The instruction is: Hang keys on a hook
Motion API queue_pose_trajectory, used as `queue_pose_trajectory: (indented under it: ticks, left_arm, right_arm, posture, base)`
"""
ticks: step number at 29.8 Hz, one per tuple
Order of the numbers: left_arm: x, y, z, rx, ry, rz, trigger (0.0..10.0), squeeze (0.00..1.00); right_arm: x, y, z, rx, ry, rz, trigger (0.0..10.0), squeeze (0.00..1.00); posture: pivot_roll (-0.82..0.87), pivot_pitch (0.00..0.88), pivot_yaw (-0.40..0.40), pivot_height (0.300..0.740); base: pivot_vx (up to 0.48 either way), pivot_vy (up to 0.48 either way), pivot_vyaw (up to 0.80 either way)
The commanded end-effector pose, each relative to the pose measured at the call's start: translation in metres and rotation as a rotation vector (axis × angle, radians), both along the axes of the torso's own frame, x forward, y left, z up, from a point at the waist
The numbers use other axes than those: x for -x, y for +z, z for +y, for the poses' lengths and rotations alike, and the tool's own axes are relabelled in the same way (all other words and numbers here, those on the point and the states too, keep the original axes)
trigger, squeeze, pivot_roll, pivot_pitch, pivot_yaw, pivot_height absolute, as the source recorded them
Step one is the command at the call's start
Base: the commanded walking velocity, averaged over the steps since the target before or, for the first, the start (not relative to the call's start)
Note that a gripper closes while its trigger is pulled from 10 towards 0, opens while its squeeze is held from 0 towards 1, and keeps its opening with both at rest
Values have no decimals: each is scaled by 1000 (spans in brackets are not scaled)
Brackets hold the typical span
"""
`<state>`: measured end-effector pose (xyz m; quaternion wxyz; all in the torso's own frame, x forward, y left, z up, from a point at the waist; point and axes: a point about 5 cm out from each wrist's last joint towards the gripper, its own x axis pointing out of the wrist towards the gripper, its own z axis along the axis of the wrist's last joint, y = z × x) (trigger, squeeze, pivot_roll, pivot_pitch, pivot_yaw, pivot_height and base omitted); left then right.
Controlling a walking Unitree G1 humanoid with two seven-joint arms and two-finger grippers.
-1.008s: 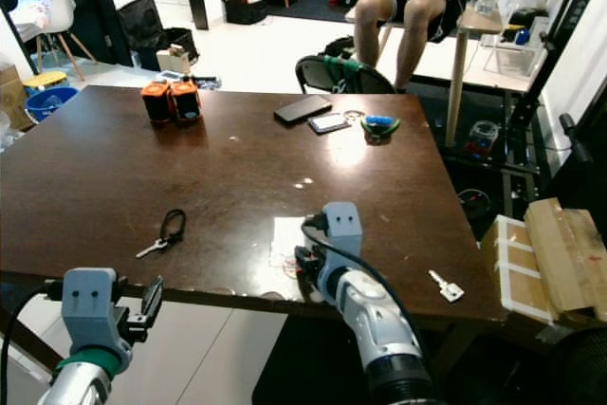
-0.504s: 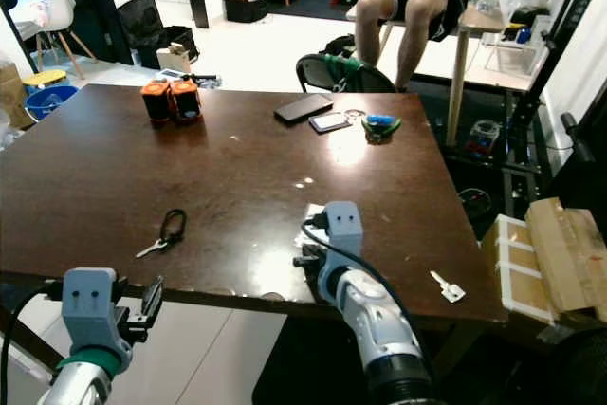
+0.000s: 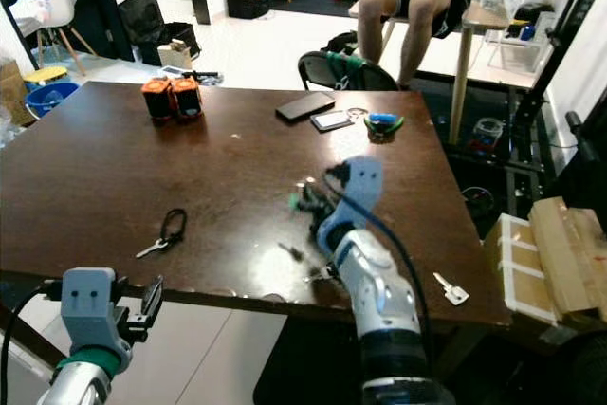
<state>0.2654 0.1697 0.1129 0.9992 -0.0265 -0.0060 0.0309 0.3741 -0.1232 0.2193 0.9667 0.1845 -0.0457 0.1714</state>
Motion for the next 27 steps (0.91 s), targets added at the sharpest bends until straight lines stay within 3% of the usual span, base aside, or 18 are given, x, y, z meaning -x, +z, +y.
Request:
queue_pose_trajectory:
  ticks: [1, 13, 20, 23, 24, 25, 27]
  left_arm:
    - [2, -4, 5, -5, 14, 22, 10000, 0]
    - [3, -4, 6, -4, 13, 23, 10000, 0]
    - [4, -4, 8, 0, 7, 28, 10000, 0]
    - [5, -4, 8, -4, 4, 31, 10000, 0]
    - [5, -4, 8, -4, 3, 32, 10000, 0]
    - [6, -4, 8, -4, 1, 33, 10000, 0]
    - [6, -5, 8, -4, 0, 34, 10000, 0]
  right_arm:
    - [1, 4, 1, -30, 8, -23, 0, 0]
    - [3, 7, 5, -50, 29, -35, 0, 0]
    - [9, -1, 15, -17, 51, -22, 0, 0]
    - [12, -4, 21, 43, 61, -33, 0, 0]
    - [14, -6, 25, 80, 76, -41, 2863, 0]
    - [17, -9, 30, 122, 92, -47, 6980, 0]
    - [19, -12, 34, 151, 105, -51, 6980, 0]
  posture:
    - [-77, 96, 141, 740]
    - [-77, 98, 142, 740]
    - [-80, 94, 138, 740]
    - [-81, 93, 137, 740]
    - [-81, 92, 136, 740]
    - [-83, 92, 133, 740]
    - [-83, 92, 133, 740]
  base:
    - [0, 0, 0]
    - [0, 0, 0]
    - [0, 0, 0]
    - [0, 0, 0]
    - [0, 0, 0]
    - [0, 0, 0]
    - [0, 0, 0]
